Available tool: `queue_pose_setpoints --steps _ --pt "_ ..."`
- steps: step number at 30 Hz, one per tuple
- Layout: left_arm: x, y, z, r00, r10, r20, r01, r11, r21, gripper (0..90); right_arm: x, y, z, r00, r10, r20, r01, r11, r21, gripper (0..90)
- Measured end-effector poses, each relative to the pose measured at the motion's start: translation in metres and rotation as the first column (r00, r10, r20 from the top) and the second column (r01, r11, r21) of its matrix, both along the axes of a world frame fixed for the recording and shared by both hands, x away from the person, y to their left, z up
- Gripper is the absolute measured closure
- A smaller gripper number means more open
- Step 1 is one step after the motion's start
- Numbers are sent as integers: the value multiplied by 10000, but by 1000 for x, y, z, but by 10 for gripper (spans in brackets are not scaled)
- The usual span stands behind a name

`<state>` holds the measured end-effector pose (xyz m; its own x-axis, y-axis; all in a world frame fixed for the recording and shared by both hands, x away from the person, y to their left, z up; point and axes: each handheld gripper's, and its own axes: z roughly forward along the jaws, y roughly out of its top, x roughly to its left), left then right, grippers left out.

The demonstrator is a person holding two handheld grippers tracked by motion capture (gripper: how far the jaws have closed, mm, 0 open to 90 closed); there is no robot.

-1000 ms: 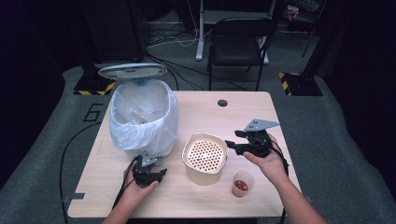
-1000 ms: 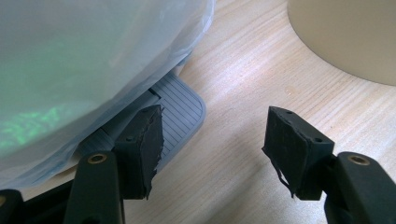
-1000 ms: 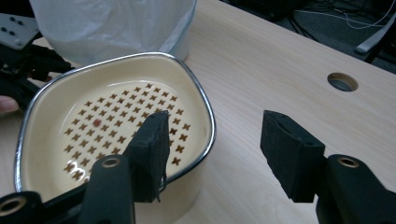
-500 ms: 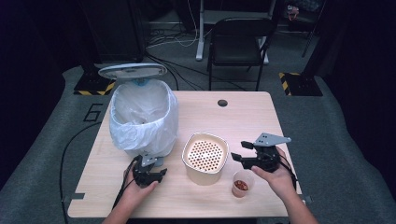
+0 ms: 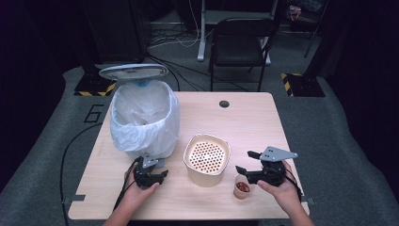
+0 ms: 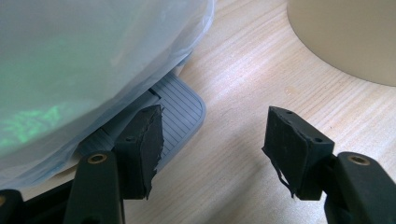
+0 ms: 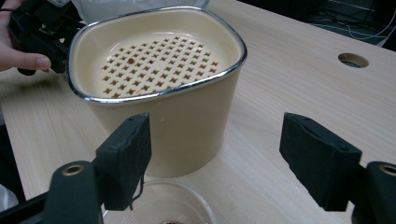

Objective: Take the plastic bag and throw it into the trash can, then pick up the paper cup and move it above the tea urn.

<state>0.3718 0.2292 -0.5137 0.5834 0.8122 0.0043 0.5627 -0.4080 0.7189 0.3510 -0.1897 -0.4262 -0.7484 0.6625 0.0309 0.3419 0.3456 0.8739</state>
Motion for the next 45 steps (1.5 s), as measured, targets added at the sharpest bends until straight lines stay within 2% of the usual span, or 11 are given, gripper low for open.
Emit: queue_pose_setpoints --steps 2,8,9,12,14,15,21,24,35,41,45 --pt "1 2 1 9998 -194 9 194 9996 197 373 -4 -1 -5 10000 27 -16 -27 10000 60 211" --pt "1 0 0 10000 39 80 -39 10000 -38 373 -14 -1 -14 9993 342 -141 -339 9993 177 146" --pt "1 1 1 9999 -139 -51 140 9998 135 373 -17 -1 -15 9992 340 -228 -336 9992 199 143" --pt "2 2 1 9997 -235 28 234 9994 249 373 -19 -1 -17 9991 412 -136 -407 9986 346 141" --pt "1 0 0 10000 25 46 -24 10000 -52 373 -21 -2 -19 9989 450 -136 -443 9981 426 129" --pt "0 0 0 10000 19 -45 -19 10000 -54 373 -22 -1 -21 9985 501 -229 -491 9979 421 106" --pt "1 0 0 10000 37 83 -37 10000 -53 373 -24 0 -30 9970 599 -485 -579 9975 413 87" --pt "1 1 1 10000 -46 -46 46 10000 20 373 -24 1 -32 9965 648 -534 -624 9970 457 78" --pt "1 1 1 10000 -56 -60 56 10000 3 373 -25 4 -46 9941 794 -734 -789 9968 104 76" --pt "1 1 0 10000 18 -5 -18 10000 -62 373 -26 6 -56 9914 971 -877 -996 9947 -247 139" --pt "1 1 0 10000 24 25 -24 10000 -85 373 -25 6 -59 9912 1006 -859 -1042 9938 -383 143"
